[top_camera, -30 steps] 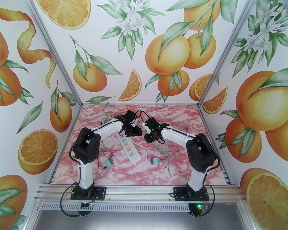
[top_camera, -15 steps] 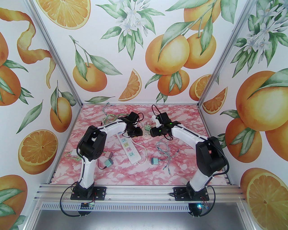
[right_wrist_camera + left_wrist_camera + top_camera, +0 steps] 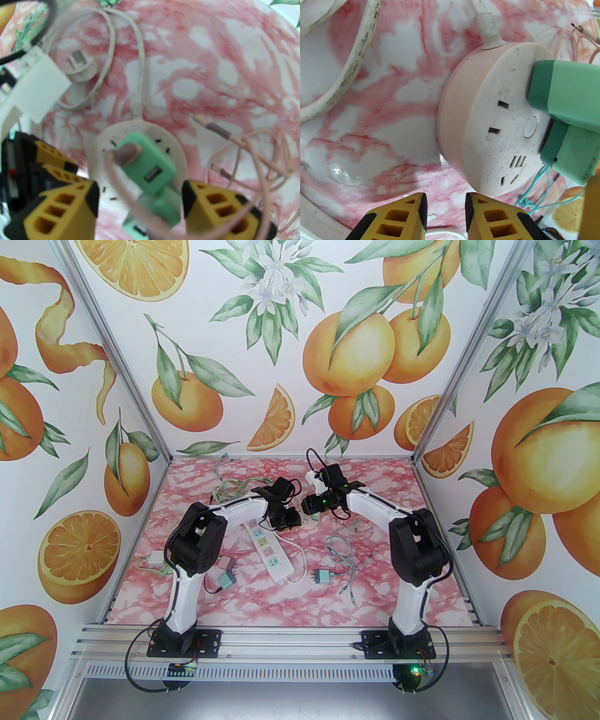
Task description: Pull the plug off the socket
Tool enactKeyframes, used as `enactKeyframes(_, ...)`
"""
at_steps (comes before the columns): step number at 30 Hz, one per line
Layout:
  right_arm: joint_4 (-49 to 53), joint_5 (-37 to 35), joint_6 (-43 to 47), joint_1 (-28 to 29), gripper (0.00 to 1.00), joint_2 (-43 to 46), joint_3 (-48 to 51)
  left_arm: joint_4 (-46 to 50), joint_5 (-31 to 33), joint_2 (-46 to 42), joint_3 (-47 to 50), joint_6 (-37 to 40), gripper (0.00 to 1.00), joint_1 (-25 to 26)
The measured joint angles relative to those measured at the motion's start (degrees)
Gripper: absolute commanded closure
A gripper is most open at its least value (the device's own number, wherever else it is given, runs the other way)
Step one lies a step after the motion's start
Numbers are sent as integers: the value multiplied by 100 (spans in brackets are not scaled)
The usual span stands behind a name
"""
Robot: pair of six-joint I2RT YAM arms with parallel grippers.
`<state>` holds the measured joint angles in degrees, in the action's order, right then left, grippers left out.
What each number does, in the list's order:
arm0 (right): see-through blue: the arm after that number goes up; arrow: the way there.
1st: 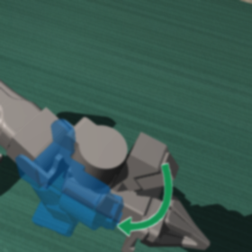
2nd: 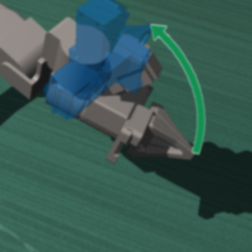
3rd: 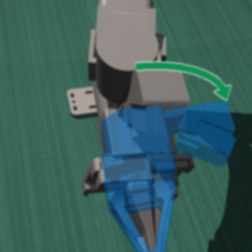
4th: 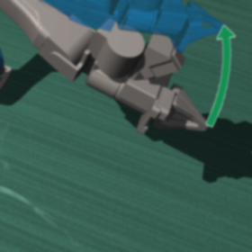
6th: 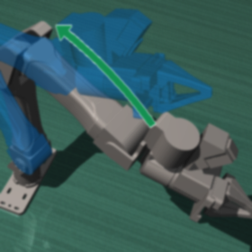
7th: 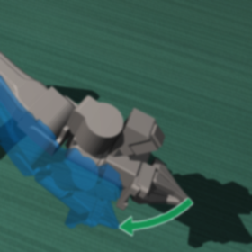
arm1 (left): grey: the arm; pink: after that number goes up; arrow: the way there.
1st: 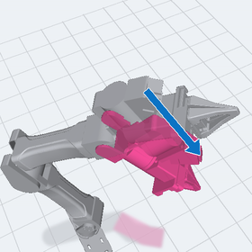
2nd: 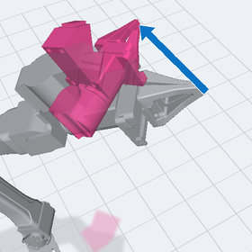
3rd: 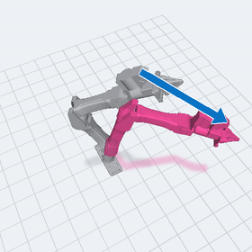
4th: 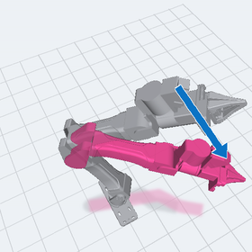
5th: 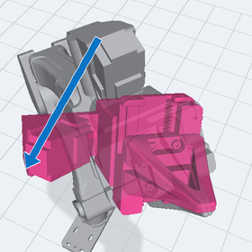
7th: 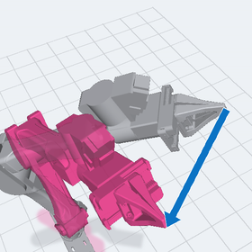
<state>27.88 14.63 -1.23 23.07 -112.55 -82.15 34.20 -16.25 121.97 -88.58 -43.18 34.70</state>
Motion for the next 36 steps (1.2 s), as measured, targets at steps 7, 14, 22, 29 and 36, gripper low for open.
enactKeyframes(7, -24, 79, -2, 0, 42, 153, 227, 96, 72, 103, -107, -15, 69, -31)
enactKeyframes(14, 94, -118, 13, 173, 40, 608, 721, 363, 214, 385, -492, 114, 69, -177)
enactKeyframes(22, 208, -750, 197, 511, 41, 693, 841, 487, 321, 483, -688, 313, 68, -205)
enactKeyframes(29, 275, -1333, 365, 691, 48, 693, 859, 476, 313, 483, -688, 398, 63, -197)
enactKeyframes(36, 269, -1580, 435, 693, 60, 693, 935, 326, 170, 446, -656, 463, 51, -199)
